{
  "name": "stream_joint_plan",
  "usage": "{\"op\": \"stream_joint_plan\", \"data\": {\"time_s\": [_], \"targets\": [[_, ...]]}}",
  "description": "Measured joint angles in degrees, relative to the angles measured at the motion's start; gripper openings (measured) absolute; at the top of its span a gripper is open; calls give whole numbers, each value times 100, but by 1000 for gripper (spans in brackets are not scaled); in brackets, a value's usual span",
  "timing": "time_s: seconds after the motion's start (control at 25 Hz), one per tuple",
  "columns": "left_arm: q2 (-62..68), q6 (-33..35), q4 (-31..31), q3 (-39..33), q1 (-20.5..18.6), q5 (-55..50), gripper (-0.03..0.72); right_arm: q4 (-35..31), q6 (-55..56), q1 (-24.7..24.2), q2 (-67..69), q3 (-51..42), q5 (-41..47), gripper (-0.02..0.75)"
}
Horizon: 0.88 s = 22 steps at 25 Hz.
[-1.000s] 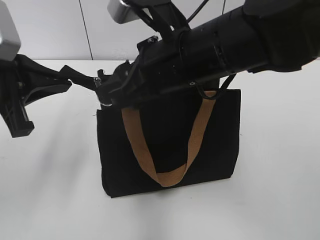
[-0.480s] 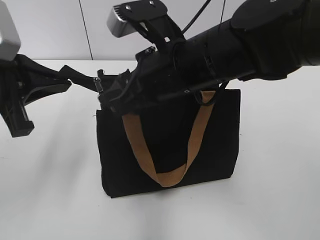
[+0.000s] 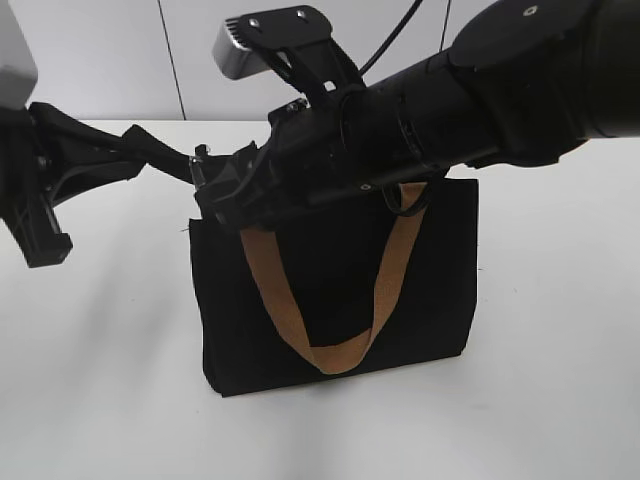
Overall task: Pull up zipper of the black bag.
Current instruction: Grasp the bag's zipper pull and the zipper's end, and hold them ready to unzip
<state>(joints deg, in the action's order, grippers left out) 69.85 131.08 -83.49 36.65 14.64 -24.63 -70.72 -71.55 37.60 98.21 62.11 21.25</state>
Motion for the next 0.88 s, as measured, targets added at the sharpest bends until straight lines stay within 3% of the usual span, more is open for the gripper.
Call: {"op": "stream_joint_plan", "data": {"time_s": [0.68, 0.88], "targets": [[-39, 0, -64, 341, 0, -55, 15, 264, -27, 0, -474, 0, -105, 284], [-39, 0, -76, 341, 0, -62, 15, 320, -850, 0, -474, 0, -298, 284]]}}
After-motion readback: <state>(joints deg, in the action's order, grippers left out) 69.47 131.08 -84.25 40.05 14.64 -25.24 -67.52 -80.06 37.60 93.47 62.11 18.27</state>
